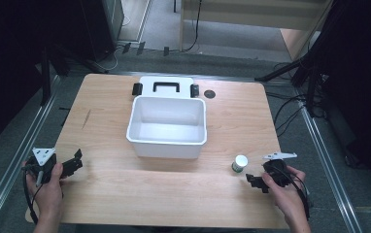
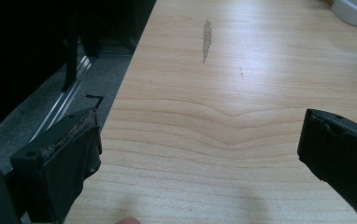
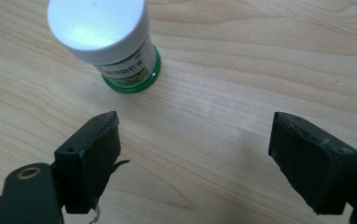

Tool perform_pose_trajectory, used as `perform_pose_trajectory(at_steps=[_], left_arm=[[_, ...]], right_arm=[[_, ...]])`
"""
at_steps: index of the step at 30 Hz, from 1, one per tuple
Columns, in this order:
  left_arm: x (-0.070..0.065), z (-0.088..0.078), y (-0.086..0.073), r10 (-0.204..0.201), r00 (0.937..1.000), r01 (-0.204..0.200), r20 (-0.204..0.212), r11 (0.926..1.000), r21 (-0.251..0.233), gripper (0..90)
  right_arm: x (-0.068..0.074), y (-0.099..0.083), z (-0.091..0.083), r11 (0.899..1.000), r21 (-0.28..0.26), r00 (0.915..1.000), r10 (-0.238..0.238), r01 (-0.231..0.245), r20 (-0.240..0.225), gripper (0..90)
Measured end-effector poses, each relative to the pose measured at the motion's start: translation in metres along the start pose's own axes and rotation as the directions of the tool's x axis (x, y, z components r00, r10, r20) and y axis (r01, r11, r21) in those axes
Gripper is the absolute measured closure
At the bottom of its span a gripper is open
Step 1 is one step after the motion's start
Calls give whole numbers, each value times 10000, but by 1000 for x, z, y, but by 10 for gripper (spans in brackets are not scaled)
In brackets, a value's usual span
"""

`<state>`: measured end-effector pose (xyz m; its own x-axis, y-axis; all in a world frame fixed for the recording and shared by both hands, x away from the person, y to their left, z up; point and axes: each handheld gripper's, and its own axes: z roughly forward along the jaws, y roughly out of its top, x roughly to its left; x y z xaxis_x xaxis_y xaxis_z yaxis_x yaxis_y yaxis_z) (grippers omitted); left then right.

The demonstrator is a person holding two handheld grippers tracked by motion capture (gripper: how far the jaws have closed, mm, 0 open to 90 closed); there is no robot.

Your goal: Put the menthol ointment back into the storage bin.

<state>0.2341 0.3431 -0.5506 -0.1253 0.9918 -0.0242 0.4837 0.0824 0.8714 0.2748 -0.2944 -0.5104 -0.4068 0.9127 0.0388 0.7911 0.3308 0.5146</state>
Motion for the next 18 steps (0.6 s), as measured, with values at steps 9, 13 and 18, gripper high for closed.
perform_pose_trajectory(at_steps=[9, 13, 18], left_arm=[[8, 0, 0, -504, 9976, 504, 476, 9987, 12, 4], [9, -2, -1, -618, 9967, 623, 525, 9980, -79, 4], [4, -1, -1, -218, 9989, 220, 420, 9997, -45, 4]], right_arm=[[9, 32, -9, 9802, 1689, 9946, -1029, 1030, -94, 155], [14, 45, -10, 9647, 2315, 9915, -1304, 1257, 48, 135], [20, 62, -11, 9418, 2971, 9861, -1661, 1574, 43, 136]])
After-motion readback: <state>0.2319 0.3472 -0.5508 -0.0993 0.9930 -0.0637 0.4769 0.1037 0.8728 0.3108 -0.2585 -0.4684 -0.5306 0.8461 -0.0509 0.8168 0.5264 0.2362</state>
